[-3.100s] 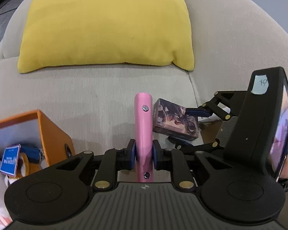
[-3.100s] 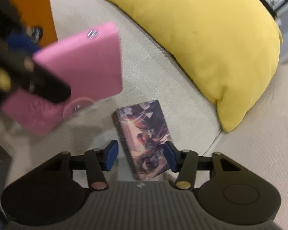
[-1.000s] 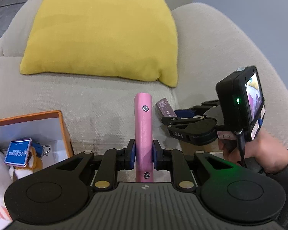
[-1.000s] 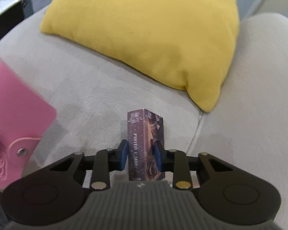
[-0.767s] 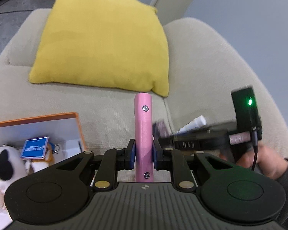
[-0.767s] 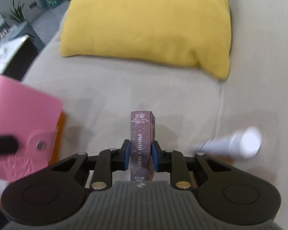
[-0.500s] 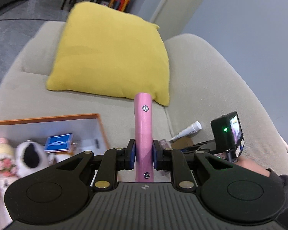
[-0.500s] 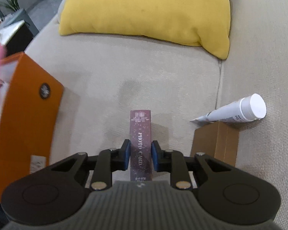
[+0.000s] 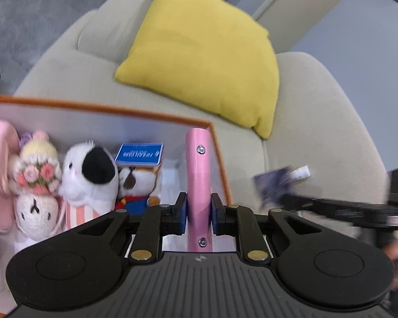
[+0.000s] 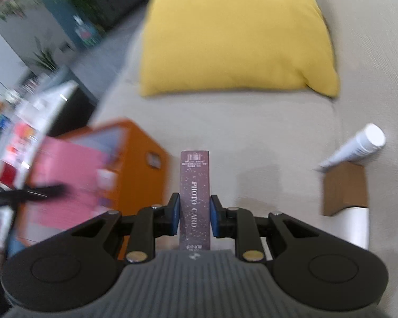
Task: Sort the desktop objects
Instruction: 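Lower pink card holder and photo card box into the white box with both grippers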
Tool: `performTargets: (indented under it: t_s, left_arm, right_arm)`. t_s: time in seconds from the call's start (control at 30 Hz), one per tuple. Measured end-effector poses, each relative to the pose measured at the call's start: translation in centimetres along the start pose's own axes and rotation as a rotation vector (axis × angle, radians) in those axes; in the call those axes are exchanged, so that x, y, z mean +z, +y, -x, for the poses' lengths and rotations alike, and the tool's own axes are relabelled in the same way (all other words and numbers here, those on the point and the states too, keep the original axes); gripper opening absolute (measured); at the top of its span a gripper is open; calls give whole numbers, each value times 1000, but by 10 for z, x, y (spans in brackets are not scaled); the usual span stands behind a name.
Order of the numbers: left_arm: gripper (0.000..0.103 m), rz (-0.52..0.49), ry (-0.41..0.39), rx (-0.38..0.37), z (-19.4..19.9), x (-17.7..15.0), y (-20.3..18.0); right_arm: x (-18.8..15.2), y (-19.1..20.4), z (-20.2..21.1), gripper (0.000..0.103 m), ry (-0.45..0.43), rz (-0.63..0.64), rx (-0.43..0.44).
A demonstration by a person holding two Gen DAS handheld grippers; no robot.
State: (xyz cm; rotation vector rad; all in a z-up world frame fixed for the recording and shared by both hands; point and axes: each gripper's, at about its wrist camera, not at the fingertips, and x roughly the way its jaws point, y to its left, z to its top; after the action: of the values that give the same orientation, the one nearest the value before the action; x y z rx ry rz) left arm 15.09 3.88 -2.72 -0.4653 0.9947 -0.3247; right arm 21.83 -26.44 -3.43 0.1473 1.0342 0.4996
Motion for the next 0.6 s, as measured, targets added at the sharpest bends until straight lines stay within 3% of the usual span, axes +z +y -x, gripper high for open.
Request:
performTargets:
  t_s: [0.2, 0.37, 0.6]
  left_arm:
    - [19, 24, 52, -16, -23, -13, 18]
    - [19, 13, 36, 24, -33, -13, 24]
    - [19, -22, -25, 66, -36, -9, 30]
  right_arm:
    - [8, 51, 27, 24, -83, 11, 110]
    - [14, 87, -6, 24, -38, 35, 74]
    - [22, 122, -46, 24, 8, 116, -83]
